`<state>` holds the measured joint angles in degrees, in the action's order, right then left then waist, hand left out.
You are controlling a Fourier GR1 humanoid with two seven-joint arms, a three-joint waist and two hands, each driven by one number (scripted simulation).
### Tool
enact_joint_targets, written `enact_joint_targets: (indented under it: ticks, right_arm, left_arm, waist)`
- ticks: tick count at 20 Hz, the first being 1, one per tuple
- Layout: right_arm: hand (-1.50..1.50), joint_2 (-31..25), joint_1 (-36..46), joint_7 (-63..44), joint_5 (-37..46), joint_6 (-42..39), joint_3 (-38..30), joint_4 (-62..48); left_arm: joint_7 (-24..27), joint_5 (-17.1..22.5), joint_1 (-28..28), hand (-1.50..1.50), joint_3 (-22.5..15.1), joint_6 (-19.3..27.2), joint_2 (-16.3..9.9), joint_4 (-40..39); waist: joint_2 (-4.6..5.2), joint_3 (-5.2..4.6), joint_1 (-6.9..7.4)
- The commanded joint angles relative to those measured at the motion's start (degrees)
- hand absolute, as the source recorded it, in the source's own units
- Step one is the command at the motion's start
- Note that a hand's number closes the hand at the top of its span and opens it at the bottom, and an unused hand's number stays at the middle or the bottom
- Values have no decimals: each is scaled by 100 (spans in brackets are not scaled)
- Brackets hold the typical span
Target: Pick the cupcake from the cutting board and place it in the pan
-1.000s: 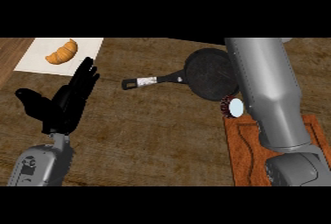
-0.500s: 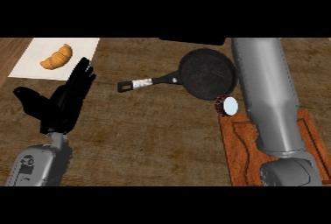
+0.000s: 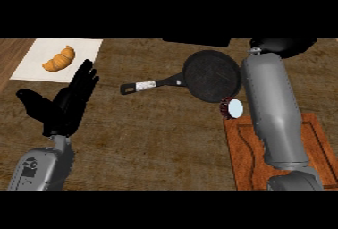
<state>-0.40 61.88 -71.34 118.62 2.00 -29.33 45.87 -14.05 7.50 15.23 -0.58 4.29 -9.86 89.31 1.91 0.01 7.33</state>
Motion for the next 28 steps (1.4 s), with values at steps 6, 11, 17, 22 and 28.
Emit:
enact_joint_targets:
  ticks: [6,11,17,22,28]
  right_arm:
    - [-150,38,-650,-1386,-599,1370,-791,133]
    - [-150,38,-909,-1384,-1240,2097,-840,-139]
    - [-150,38,-1000,-1153,-1156,3139,-409,152]
    - [-150,38,-971,-959,-1128,3767,-194,936]
    - [-150,39,-1114,-786,-1326,4330,216,1649]
  left_arm:
    - [-35,-19,-9,0,36,53,9,-32]
    - [-130,12,63,0,52,-8,-47,-79]
    - [35,8,69,0,37,-6,50,-227]
    - [-4,18,-17,0,22,-7,67,-216]
    - [24,-48,-31,0,11,-47,-2,-289]
  waist:
    - [-12,22,-69]
    - [-50,21,-3]
    - [-75,9,-39]
    - [-187,7,-101]
    - [-253,2,-82]
